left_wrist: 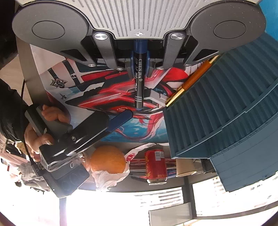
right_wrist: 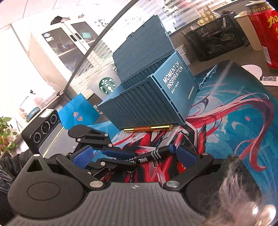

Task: Organize rigid objects
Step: 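Grasp the blue-capped black pen beside the box with the left tool, then carry the blue-capped pen into the teal box and open the left tool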

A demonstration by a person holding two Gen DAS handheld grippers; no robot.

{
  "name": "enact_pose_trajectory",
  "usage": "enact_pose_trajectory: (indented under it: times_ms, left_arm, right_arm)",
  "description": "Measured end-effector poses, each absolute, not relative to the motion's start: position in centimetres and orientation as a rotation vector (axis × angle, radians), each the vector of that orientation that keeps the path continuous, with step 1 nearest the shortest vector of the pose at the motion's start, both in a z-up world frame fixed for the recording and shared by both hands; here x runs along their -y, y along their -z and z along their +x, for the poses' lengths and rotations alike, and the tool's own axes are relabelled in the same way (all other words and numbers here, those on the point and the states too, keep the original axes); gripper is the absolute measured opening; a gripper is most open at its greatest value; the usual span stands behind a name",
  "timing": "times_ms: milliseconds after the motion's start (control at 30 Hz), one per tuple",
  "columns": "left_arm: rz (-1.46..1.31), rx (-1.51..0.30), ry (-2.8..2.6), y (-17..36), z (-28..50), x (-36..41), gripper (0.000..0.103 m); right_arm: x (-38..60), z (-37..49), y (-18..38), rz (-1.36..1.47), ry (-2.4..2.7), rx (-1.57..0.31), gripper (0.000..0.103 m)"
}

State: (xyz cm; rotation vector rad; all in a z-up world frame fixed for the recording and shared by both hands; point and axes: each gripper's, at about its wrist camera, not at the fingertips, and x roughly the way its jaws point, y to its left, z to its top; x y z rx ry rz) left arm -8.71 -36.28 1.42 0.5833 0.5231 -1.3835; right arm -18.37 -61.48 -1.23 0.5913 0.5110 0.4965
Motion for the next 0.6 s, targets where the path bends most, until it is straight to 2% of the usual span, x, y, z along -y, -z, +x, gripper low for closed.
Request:
enact_pose_trajectory:
  times_ms: [233,600]
  left_arm:
    - [0.568,-0.578,1.315,-1.7,-9.2,35.7,0.011]
    - [0.568,-0.525,1.286,-4.5,-9.7,33.5,0.011]
  right_arm:
    - [61.6,-18.4,1.2,0.601,-0.499,-0.504,0.103]
    - [61.6,-18.4,1.3,0.602,-0.499,-0.504,0.103]
